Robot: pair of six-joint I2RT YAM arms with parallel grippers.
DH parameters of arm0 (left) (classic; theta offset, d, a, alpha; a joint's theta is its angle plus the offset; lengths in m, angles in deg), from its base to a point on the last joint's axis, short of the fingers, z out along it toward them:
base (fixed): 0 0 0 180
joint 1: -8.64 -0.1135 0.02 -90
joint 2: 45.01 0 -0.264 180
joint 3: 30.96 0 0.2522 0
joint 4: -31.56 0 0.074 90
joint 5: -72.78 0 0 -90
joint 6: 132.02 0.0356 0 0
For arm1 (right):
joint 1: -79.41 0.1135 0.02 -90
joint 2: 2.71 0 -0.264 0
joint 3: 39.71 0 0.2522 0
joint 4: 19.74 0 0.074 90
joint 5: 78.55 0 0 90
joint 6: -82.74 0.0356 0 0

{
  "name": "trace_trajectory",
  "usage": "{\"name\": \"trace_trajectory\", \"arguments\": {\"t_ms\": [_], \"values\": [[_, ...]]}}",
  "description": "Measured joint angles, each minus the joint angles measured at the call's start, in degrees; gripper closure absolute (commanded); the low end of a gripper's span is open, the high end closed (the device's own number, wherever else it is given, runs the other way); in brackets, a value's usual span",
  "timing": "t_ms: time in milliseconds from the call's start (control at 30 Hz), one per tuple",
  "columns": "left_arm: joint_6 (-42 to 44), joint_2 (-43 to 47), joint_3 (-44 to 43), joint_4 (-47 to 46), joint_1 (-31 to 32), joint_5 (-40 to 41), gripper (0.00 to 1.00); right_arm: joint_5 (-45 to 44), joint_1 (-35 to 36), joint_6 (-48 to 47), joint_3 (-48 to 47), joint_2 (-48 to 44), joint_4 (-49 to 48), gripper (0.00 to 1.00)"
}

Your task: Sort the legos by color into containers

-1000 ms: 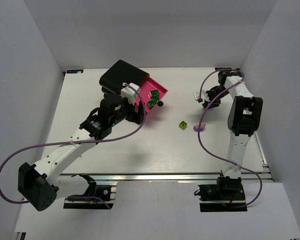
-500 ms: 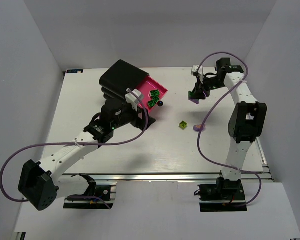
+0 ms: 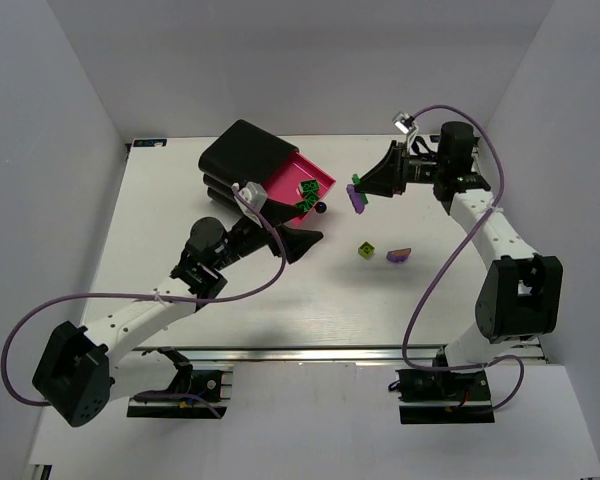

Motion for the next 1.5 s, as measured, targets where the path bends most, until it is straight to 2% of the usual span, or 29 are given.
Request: {"name": "trace_trajectory", "arguments": {"t_ms": [167,367,500,600,833,967,1167,1200,1300,1333,1400,1433,1500], "values": [[-5.35,-5.01,-1.84,-8.04,0.33,-1.81,0.02,4.04,2.12,27.10,10.03,-2.19,-28.76,1.00],[-10.10,-10.75,-5.03,-11.93,0.42,-4.76,0.02,6.25,3.41,56.35,14.12,-2.58,-60.02,1.00],[-13.05,-13.35,-6.97,-14.12,0.42,-7.10,0.02,6.38,3.96,71.25,14.12,-2.25,-71.63,1.00],[-15.32,-14.73,-8.26,-15.72,0.42,-8.83,0.02,6.56,4.35,77.09,14.12,-1.11,-75.23,1.00],[-19.17,-16.35,-9.53,-18.38,0.76,-11.85,0.02,6.73,5.01,78.53,14.14,-0.28,-77.70,1.00],[-20.83,-18.05,-10.10,-19.15,0.90,-12.72,0.03,6.54,5.64,72.94,14.16,-0.44,-77.35,1.00],[-22.43,-19.98,-11.06,-18.95,0.90,-12.83,0.15,5.40,7.39,61.13,14.19,-2.58,-68.57,1.00],[-22.49,-20.09,-11.19,-18.93,0.90,-12.85,0.22,5.35,7.65,59.91,14.19,-2.86,-67.52,1.00],[-23.04,-20.68,-12.07,-18.93,0.90,-12.79,0.33,5.18,8.26,57.61,14.21,-3.23,-65.90,1.00],[-23.10,-20.72,-12.13,-18.95,0.90,-12.72,0.46,5.11,8.48,57.07,14.23,-3.23,-65.53,1.00],[-23.26,-20.72,-12.15,-18.80,0.90,-12.50,0.56,4.87,8.79,56.52,14.47,-3.32,-64.87,1.00],[-23.26,-20.79,-12.15,-18.47,0.79,-12.41,0.70,4.55,8.85,56.11,14.60,-3.48,-64.61,1.00],[-23.30,-20.81,-12.17,-18.29,0.85,-12.15,0.84,4.33,8.83,55.45,14.75,-3.67,-64.19,1.00]]}}
